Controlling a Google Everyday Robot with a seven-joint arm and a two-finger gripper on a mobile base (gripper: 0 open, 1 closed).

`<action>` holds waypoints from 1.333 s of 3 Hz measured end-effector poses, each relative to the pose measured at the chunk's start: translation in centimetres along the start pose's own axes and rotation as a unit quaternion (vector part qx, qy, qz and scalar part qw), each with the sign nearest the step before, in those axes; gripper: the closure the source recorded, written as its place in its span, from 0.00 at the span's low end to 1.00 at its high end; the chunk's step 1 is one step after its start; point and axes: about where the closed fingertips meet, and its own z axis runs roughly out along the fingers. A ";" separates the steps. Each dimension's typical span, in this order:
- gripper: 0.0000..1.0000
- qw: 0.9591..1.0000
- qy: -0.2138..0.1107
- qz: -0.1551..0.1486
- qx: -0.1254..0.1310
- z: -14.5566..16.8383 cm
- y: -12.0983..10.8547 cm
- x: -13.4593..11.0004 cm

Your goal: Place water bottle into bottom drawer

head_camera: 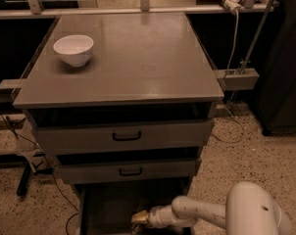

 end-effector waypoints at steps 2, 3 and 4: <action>0.11 1.000 0.000 0.000 0.000 0.0 0.0 0.0; 0.00 1.000 0.000 0.000 0.000 0.0 0.0 0.0; 0.00 1.000 0.000 0.000 0.000 0.0 0.0 0.0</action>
Offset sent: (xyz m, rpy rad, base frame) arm 0.0000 0.0000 0.0000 0.0000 0.0000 0.0000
